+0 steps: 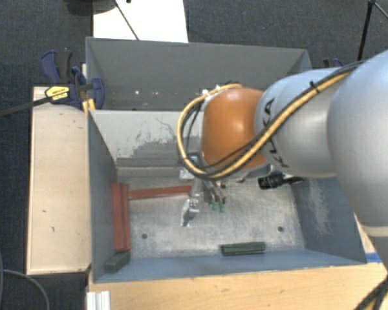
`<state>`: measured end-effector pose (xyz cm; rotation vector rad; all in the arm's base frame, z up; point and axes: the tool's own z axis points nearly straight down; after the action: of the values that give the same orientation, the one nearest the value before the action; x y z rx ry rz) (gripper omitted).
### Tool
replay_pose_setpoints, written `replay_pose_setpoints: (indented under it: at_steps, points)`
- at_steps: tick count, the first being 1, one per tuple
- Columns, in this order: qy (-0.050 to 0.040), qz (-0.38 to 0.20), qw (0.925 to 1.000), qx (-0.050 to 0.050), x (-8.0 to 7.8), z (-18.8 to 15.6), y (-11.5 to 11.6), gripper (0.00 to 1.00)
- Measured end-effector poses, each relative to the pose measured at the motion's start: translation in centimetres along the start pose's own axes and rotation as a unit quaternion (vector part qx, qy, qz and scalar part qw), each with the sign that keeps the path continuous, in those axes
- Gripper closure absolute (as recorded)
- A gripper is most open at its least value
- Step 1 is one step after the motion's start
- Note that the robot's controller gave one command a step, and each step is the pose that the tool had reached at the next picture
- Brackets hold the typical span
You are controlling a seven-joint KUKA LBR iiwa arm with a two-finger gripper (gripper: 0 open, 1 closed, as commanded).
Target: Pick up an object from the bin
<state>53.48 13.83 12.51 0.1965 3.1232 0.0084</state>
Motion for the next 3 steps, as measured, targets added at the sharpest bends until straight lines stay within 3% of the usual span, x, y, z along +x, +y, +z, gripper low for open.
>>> replay_pose_setpoints:
  at_steps: [1,2,3]
  points:
    - [0.0082,-0.091,0.9958,0.003,-1.0,-2.9,0.2,0.0]
    - [0.0055,-0.106,0.9944,0.002,-5.5,5.1,1.9,1.0]
    - [0.0056,-0.105,0.9945,0.002,-5.5,5.1,1.9,1.0]
